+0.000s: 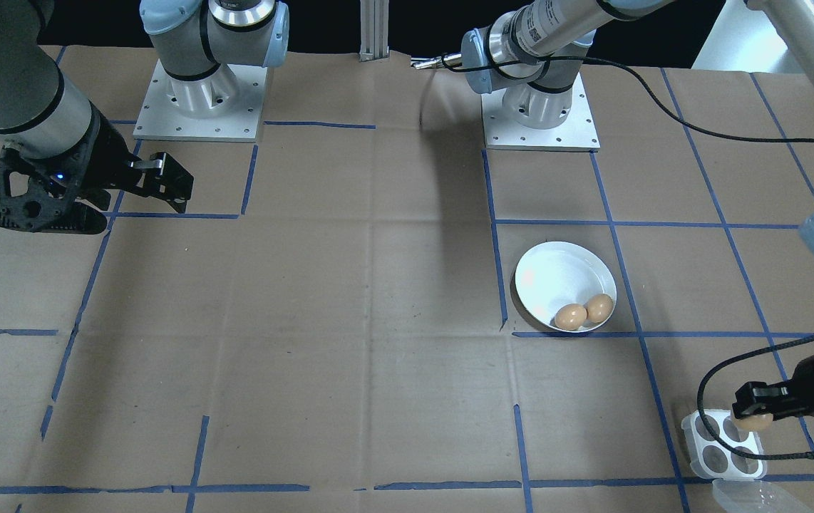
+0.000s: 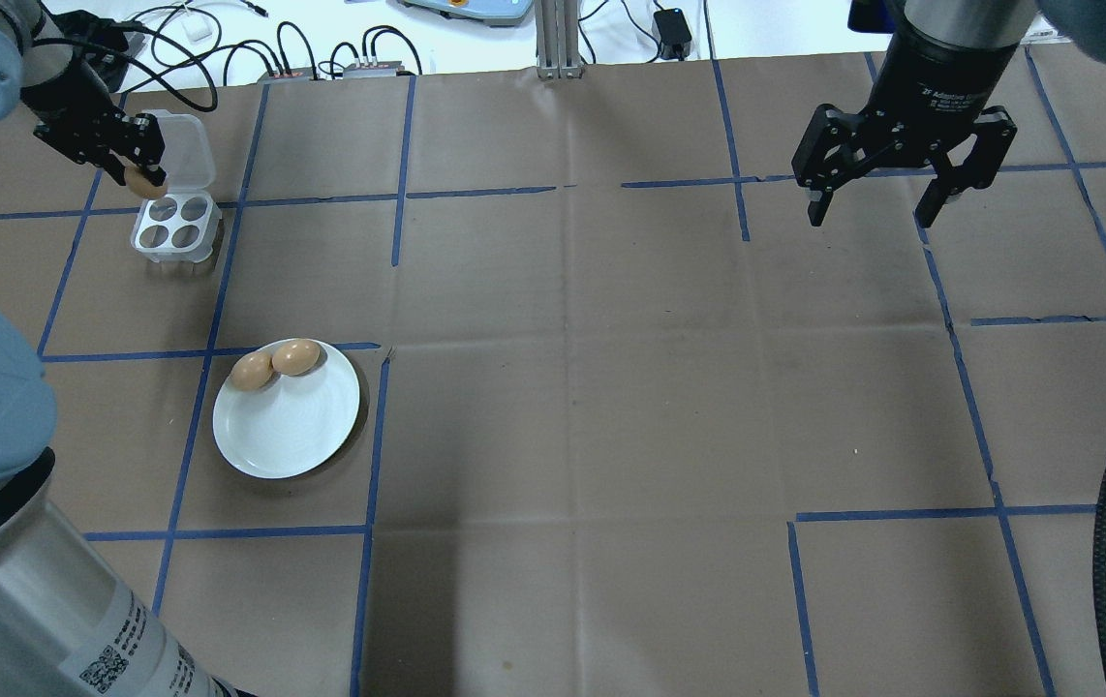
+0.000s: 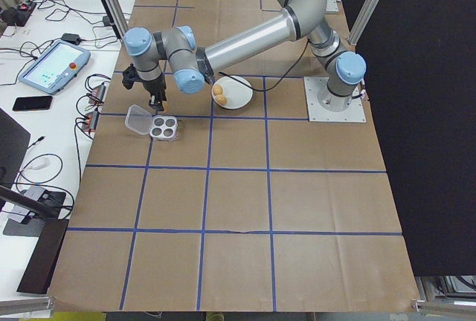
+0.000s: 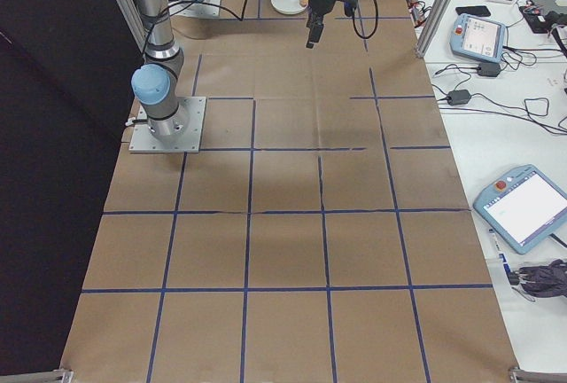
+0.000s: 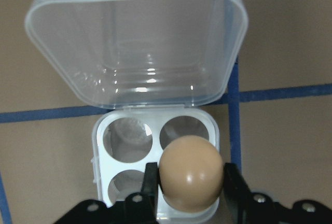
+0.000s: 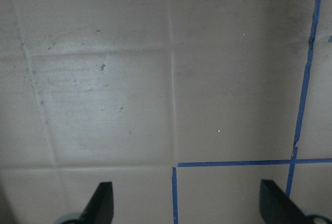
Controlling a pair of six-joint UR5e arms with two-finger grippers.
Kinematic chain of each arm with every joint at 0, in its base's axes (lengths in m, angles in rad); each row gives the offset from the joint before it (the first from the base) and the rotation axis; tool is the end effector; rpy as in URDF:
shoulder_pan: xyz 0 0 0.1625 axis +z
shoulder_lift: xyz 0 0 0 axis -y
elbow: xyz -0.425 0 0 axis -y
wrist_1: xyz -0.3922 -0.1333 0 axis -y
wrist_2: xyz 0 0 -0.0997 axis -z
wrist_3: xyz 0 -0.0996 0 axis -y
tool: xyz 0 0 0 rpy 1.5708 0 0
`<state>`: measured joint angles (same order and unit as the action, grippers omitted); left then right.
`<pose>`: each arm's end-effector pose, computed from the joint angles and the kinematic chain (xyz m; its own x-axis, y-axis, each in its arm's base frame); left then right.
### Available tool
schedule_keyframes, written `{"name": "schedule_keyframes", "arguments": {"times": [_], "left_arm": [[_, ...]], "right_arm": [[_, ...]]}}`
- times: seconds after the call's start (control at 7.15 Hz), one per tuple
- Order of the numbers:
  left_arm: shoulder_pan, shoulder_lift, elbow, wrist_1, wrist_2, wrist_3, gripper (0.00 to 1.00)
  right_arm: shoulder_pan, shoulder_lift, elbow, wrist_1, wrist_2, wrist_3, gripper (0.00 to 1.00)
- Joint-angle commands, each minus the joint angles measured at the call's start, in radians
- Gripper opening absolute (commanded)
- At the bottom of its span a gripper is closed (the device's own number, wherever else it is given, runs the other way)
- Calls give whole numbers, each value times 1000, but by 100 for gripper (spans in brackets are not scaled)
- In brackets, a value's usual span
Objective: Place egg on plate
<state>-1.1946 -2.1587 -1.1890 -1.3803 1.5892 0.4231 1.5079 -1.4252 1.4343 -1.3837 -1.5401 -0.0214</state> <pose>0.1414 -0.7159 0.3348 -0.9988 0.0471 -0.0104 0.0469 0.9987 0.0218 0.1026 -0.5397 0.4624 -0.9983 0.0478 -0.0343 0.0403 0.9801 0.1942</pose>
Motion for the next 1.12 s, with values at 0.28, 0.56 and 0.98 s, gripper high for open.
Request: {"name": "schedule_keyframes", "arguments": {"times": [0.28, 0.56, 0.98], "left_arm": [[-45, 367, -420, -49, -8, -211, 7], [-141, 485, -652, 54, -8, -343, 7], [-200, 456, -849, 285, -8, -422, 7]], "right_arm": [[0, 0, 0, 0, 0, 0, 100], [0, 0, 0, 0, -2, 0, 100], [0, 0, 0, 0, 0, 0, 100]]}}
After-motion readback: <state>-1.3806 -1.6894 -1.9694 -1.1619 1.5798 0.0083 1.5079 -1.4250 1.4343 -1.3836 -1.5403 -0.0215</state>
